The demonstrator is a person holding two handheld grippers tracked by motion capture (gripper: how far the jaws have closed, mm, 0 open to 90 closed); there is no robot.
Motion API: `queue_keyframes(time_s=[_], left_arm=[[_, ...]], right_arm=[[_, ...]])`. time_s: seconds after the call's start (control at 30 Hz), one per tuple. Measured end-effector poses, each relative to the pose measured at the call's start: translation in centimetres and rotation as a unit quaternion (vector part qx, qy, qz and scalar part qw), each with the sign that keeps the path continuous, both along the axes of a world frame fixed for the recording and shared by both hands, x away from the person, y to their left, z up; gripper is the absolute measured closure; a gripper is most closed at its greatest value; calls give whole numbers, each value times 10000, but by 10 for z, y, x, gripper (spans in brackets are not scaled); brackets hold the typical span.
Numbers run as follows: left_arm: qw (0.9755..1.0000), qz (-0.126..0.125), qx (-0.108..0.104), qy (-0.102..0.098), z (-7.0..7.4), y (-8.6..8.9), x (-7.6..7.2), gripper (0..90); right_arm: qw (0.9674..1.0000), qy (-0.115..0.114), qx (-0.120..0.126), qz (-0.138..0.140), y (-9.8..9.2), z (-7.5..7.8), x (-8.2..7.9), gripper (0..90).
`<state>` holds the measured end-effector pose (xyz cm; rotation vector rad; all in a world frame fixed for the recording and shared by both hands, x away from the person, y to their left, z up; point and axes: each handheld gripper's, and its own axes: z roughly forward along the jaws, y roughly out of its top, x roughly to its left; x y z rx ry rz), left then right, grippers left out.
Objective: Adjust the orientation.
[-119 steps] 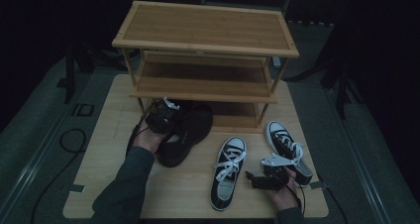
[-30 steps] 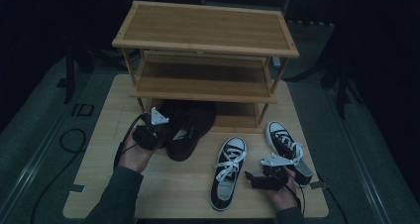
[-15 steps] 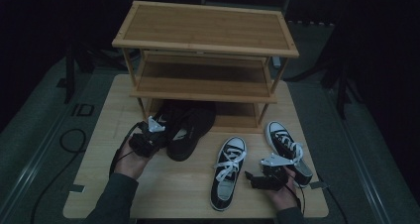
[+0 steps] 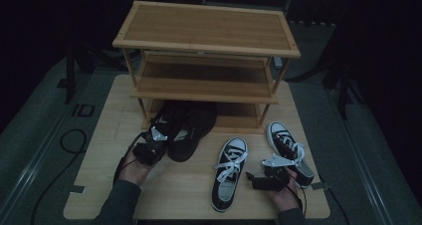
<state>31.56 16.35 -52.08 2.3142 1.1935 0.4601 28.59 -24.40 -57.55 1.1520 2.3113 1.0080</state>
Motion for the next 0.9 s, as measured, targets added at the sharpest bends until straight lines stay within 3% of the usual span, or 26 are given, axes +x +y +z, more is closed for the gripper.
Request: queue_keyframes(time_s=[0.3, 0.83, 0.9], left_arm=[[9998, 112, 17, 149, -16, 4, -1, 900], [9997, 36, 17, 257, -27, -5, 2, 900], [9996, 5, 94, 250, -26, -8, 1, 900]], right_arm=[[10000, 0, 0, 0, 0, 0, 0, 172], [10000, 1, 1, 2, 0, 0, 0, 172], [10000, 1, 1, 2, 0, 0, 0, 172]])
